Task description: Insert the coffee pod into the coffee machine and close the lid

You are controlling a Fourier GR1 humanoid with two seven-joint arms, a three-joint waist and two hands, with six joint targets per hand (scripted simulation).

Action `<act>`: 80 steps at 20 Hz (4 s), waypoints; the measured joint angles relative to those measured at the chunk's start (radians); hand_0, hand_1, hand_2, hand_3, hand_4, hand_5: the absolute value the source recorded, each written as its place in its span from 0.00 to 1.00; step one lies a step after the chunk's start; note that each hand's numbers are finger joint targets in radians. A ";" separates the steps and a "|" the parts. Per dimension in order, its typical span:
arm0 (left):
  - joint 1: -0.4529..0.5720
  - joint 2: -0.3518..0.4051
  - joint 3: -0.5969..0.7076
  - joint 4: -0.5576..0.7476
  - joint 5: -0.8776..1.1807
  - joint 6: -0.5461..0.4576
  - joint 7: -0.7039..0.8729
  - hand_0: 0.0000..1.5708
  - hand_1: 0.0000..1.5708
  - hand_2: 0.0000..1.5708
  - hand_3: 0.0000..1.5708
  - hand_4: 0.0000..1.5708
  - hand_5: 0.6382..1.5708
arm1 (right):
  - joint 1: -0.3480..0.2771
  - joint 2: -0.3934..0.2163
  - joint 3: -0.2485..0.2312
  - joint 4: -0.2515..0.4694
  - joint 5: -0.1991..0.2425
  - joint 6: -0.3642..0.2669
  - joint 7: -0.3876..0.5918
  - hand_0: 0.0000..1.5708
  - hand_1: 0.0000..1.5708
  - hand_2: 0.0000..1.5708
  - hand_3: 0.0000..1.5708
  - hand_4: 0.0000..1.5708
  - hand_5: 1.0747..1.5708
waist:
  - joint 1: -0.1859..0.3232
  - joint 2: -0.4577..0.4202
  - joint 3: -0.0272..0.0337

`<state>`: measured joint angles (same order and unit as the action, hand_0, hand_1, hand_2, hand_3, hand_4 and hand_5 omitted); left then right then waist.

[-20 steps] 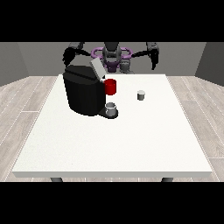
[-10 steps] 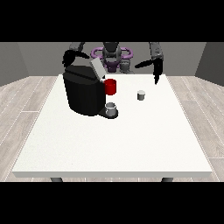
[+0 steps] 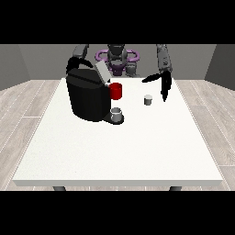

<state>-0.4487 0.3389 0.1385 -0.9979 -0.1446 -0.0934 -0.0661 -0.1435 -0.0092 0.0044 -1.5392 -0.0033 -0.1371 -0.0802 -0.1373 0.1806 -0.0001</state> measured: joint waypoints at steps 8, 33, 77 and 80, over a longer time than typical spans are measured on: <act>-0.053 0.001 -0.049 0.119 -0.098 0.006 -0.027 0.14 0.14 0.34 0.14 0.00 1.00 | -0.054 -0.020 -0.027 0.072 0.009 -0.012 0.040 0.00 0.00 0.00 0.00 0.27 1.00 | 0.013 0.005 -0.0001; -0.154 0.006 -0.099 0.389 -0.374 0.256 -0.152 0.59 0.59 0.66 0.53 0.23 1.00 | -0.063 -0.010 -0.005 0.093 0.026 -0.028 0.060 0.00 0.00 0.00 0.00 0.31 1.00 | -0.026 0.017 0.0015; -0.595 0.118 -0.036 0.338 -0.439 -0.041 -0.077 0.80 0.80 0.82 0.78 0.30 1.00 | -0.140 -0.020 -0.030 0.214 -0.024 0.012 0.014 0.00 0.00 0.00 0.00 0.32 1.00 | -0.102 -0.029 0.0001; -0.620 0.126 -0.029 0.341 -0.441 -0.041 -0.082 0.80 0.80 0.84 0.80 0.33 1.00 | -0.131 -0.010 -0.007 0.197 -0.016 -0.005 0.008 0.00 0.00 0.00 0.00 0.33 1.00 | -0.121 -0.010 0.0002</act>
<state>-1.0685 0.4645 0.1100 -0.6564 -0.5860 -0.1341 -0.1482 -0.2741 -0.0197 -0.0022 -1.3420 -0.0190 -0.1424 -0.0721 -0.2583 0.1707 0.0000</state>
